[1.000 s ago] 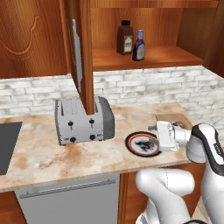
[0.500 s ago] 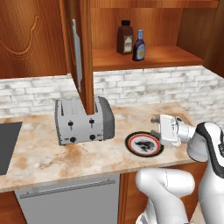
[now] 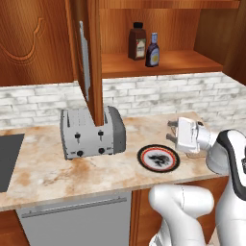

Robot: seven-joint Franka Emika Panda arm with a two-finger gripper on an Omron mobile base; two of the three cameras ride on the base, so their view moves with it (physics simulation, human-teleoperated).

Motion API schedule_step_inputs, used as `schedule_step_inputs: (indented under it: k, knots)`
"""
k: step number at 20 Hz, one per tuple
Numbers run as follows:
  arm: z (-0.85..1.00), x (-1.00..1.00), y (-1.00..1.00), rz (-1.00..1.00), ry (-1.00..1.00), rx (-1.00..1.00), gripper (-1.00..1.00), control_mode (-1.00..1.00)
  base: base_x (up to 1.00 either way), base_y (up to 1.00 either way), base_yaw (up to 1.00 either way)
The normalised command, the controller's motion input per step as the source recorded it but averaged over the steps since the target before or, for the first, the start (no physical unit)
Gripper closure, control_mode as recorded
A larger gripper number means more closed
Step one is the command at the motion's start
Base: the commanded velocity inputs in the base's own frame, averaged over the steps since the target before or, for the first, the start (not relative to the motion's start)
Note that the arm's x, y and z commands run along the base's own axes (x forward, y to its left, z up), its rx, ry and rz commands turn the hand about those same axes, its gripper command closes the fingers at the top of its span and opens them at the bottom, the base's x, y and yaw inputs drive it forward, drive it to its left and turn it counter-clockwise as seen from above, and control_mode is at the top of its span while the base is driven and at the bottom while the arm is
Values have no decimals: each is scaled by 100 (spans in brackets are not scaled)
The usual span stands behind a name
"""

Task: Pick the chicken drumstick from the plate and place it on the cutting board. Then pick the condiment bottle from the cabinet and place it next to the cutting board.

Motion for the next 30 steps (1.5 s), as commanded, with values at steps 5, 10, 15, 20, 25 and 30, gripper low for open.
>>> schedule_step_inputs:
  k: [5,10,15,20,25,30]
  knots:
    - [47,0,0,-4,0,0,-100,-100,0,0,0]
    - [47,-1,0,-4,0,0,-100,-100,0,0,0]
    - [48,-1,0,-4,0,0,-100,-100,0,0,0]
    - [46,0,0,-4,-1,0,-100,-100,0,0,0]
    - [42,-1,0,-4,-1,0,-100,-100,0,0,0]
    - [38,-3,0,-4,-1,0,-100,-100,0,0,0]
